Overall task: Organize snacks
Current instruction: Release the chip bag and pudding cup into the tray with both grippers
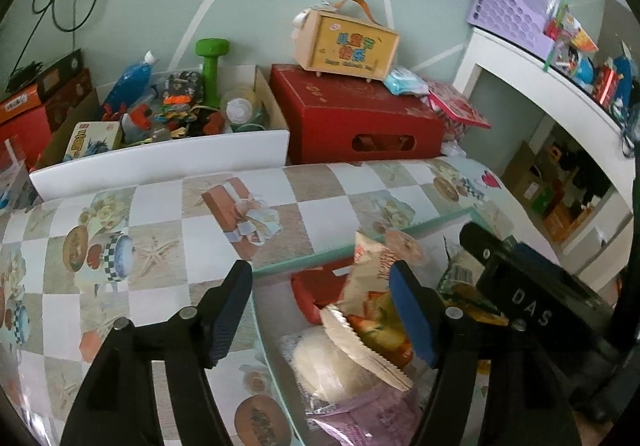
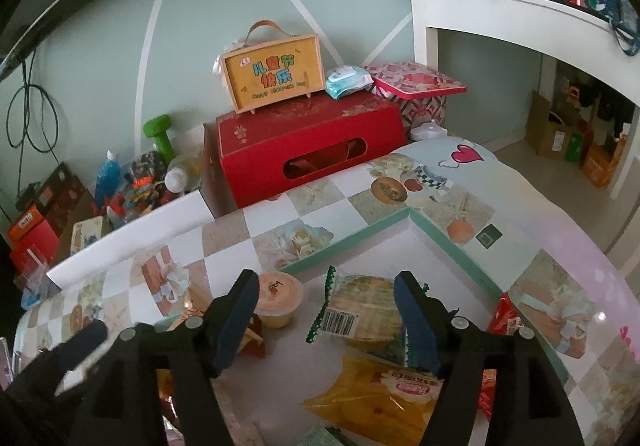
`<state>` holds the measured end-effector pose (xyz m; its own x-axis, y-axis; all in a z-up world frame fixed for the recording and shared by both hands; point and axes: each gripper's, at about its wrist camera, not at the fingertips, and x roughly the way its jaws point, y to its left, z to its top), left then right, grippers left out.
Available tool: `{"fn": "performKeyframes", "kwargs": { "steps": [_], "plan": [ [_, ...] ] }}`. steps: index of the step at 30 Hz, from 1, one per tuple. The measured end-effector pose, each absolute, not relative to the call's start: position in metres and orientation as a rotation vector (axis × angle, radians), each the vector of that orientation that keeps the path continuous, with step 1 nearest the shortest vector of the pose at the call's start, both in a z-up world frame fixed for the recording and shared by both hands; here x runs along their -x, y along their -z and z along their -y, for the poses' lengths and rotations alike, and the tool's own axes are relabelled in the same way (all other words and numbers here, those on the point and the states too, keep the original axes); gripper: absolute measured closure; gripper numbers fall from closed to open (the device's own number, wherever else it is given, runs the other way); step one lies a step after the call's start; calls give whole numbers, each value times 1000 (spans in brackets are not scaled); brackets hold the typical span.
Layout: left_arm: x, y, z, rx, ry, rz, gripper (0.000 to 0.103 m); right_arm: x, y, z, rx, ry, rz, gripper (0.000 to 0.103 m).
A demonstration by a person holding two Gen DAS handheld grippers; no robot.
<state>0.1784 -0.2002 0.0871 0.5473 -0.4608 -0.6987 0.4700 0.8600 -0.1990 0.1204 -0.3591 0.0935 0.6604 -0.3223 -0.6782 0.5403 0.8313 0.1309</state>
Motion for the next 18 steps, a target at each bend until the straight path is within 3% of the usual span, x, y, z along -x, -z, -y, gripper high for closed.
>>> {"fn": "performKeyframes", "kwargs": {
  "steps": [3,10,11,12,18],
  "plan": [
    [-183,-85,194,-5,509,-824,22,-123,-92,357,-330,486,-704,24],
    [-195,-80,175,-29,388,-816,20,-129,-88,351,-301,463,-724,12],
    [-196,-79,172,-38,364,-812,14,-130,-87,350,-296,461,-728,9],
    [-197,-78,169,-44,343,-809,2,-132,-87,349,-290,459,-732,4],
    [-203,-77,152,-24,270,-790,0,-135,-84,343,-264,444,-742,0]
  ]
}}
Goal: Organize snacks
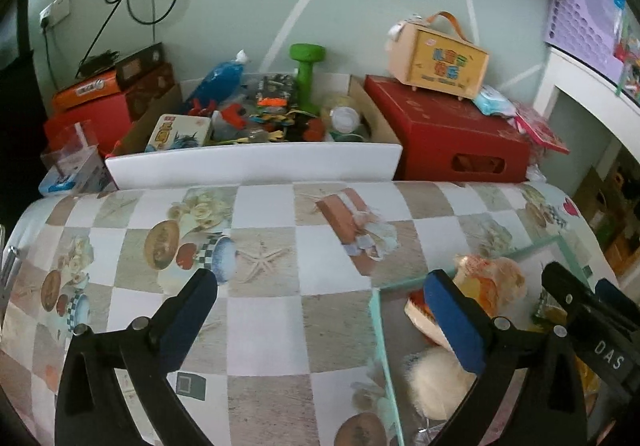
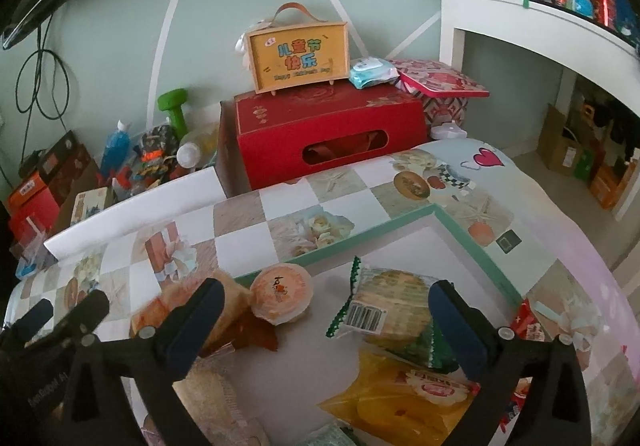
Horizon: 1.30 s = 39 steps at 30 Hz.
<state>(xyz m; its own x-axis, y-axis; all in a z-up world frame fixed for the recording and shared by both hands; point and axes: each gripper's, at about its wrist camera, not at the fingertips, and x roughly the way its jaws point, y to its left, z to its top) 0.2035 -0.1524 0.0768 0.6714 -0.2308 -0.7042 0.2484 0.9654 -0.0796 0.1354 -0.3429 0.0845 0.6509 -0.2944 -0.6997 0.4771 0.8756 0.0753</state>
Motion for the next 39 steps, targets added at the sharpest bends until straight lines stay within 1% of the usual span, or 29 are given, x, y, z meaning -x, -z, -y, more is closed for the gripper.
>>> {"fn": "performKeyframes", "kwargs": {
  "steps": [14,20,25,29,36,39],
  "plan": [
    [-206,-75,148,-17,251,-789,0,-141,-82,332,-211,432,-766,0],
    [-197,-84,146,-50,250,-765,0,-137,-93,324,-180,423,-744,0],
    [-184,-87,128,1,219,-761,0,-132,-102,314,-115,405,-768,0],
    [-176,-87,118,23,191,-820,0,-117,-117,308,-89,401,-783,0],
    [-133,-116,107,1,109,-799,0,-74,-139,291,-54,358,-792,0],
    [-108,-116,100,-10,61,-799,0,-51,-140,282,-67,319,-788,0]
  ]
}}
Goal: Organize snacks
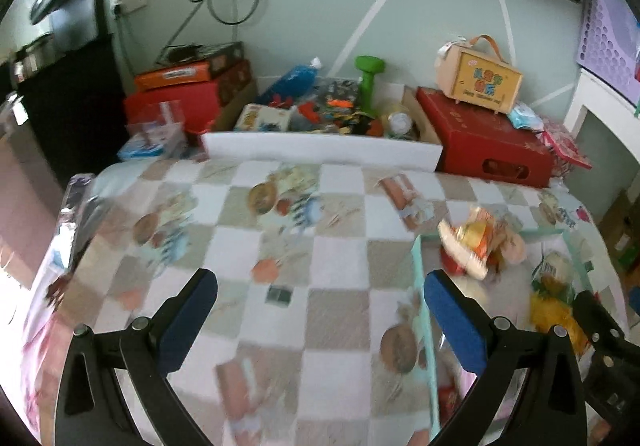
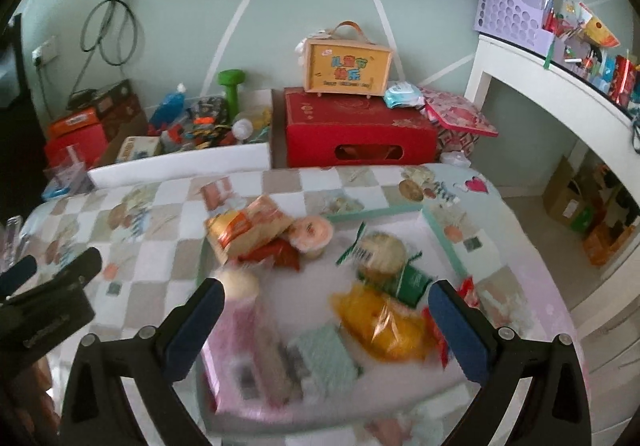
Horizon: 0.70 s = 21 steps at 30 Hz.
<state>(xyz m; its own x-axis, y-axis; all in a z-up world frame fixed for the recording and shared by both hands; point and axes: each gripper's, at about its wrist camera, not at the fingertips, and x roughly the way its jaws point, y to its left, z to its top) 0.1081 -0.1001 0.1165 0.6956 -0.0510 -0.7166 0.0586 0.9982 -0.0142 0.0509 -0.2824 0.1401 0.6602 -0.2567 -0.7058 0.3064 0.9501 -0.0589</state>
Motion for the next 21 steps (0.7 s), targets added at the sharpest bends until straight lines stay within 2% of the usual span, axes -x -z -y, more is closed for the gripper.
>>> {"fn": "performKeyframes", "kwargs": {
  "steps": [12,21],
  "plan": [
    [-37,-57,71,-40,21,-934,0,12,-104,274,-68,328,-872,0],
    [-38,-43,65,-5,26,-961,0,7,-79,269,-76,291,-914,0]
  ]
}}
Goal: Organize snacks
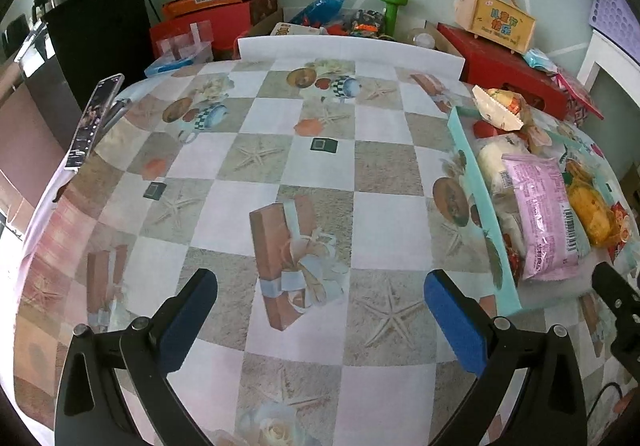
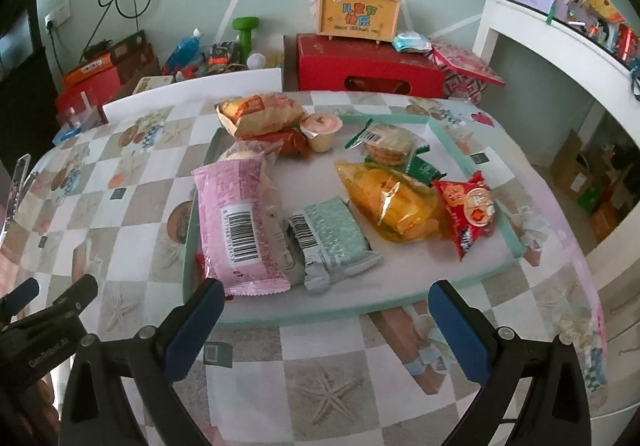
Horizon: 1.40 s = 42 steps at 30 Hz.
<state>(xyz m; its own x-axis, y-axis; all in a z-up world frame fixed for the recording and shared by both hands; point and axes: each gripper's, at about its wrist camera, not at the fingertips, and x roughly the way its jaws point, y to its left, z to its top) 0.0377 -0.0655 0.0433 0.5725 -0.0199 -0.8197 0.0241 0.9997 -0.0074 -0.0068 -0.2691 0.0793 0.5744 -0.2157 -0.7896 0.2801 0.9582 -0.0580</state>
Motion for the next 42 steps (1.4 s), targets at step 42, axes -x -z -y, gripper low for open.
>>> {"fn": "performKeyframes", "kwargs": {
  "steps": [42],
  "plan": [
    [-44,-30,81,-62,24,-945,0,-3,-58,269,-92,287,-951,0]
  ]
}}
